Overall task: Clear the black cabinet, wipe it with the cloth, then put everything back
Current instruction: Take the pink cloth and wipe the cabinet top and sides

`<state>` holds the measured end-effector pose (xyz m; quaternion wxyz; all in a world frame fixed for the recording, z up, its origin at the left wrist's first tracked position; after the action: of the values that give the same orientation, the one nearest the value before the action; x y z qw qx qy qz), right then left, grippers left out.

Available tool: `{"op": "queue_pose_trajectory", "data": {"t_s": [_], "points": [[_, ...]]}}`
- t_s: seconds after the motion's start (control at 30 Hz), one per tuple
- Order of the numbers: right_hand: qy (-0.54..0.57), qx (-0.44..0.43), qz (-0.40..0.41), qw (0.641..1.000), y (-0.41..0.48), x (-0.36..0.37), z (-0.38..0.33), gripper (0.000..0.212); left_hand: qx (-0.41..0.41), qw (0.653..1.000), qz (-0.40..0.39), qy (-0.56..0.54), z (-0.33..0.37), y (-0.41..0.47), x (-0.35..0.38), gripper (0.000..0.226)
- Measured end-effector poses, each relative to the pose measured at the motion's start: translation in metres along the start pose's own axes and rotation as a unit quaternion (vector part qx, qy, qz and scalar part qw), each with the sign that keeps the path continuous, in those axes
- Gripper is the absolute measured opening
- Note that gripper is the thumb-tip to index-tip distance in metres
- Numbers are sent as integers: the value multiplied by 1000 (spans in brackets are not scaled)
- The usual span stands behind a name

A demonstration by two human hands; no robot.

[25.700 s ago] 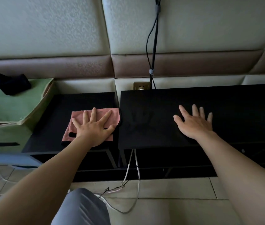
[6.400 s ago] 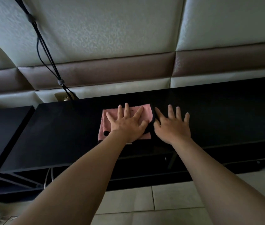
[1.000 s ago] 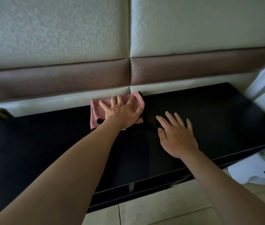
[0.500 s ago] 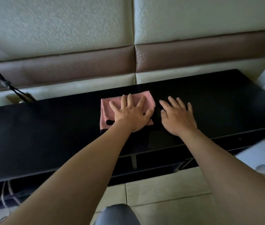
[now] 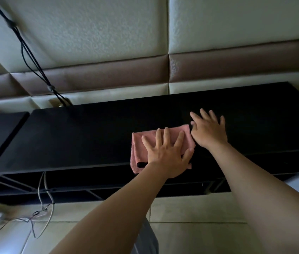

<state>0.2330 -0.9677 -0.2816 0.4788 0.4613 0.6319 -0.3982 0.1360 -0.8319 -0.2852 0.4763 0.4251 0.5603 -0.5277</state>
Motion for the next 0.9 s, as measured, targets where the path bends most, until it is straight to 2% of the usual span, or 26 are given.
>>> {"op": "queue_pose_trajectory", "data": {"t_s": [0.37,0.9], "points": [[45,4,14,999,2,-4,7,53,21,1000,10,-8,4,63,-16,72],[29,10,58,998,4,-2,4,57,25,998,48,-15,15,200,-44,76]]}}
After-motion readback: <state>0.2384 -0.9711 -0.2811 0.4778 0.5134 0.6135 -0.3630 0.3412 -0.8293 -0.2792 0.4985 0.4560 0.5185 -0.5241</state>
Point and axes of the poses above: each hand's wrist, its own y-axis towards the middle knuckle, its own x-axis out of the palm, z = x × y, the point moved 7 cm from there along y, towards the middle knuckle, and after that the axes turned 10 degrees about -x, right-handed, at the moved point
